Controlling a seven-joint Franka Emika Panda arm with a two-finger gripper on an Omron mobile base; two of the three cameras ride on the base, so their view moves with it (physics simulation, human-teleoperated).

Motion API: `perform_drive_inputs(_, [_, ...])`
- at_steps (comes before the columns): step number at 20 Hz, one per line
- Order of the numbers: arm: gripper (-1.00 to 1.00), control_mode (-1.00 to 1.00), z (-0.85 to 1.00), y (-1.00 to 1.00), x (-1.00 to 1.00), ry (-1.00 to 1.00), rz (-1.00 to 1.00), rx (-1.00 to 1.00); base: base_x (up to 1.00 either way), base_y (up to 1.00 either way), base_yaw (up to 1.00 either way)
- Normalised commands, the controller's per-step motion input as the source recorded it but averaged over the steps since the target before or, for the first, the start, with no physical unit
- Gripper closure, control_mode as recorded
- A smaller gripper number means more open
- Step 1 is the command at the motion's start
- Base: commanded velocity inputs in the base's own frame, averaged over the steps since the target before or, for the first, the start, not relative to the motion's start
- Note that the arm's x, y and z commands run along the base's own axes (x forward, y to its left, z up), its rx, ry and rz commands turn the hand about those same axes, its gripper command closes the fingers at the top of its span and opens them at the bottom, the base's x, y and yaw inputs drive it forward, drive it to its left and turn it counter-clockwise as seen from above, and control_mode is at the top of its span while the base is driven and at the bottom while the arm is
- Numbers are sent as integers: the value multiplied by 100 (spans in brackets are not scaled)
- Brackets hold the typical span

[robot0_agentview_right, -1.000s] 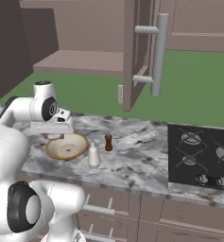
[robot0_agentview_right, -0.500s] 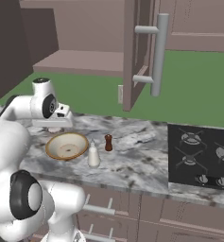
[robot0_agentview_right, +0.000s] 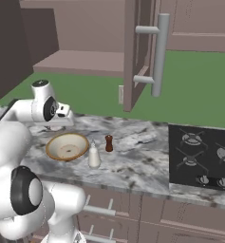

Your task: Retrieve the bottle and the shaker from the cabinet and place them next to the mixing bowl on the counter. Then add garlic from the fridge to the mixing bowl.

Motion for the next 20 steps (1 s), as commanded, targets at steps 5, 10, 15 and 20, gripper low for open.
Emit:
perform_drive_inputs(5, [100, -100, -2, 0, 34, 0, 0, 0, 0, 0, 0])
perform_drive_inputs(10, [100, -100, -7, 0, 6, 0, 0, 0, 0, 0, 0])
perform_drive_inputs(15, [100, -100, -46, 0, 2, 0, 0, 0, 0, 0, 0])
perform_drive_inputs(20, [100, -100, -50, 0, 0, 0, 0, 0, 0, 0, 0])
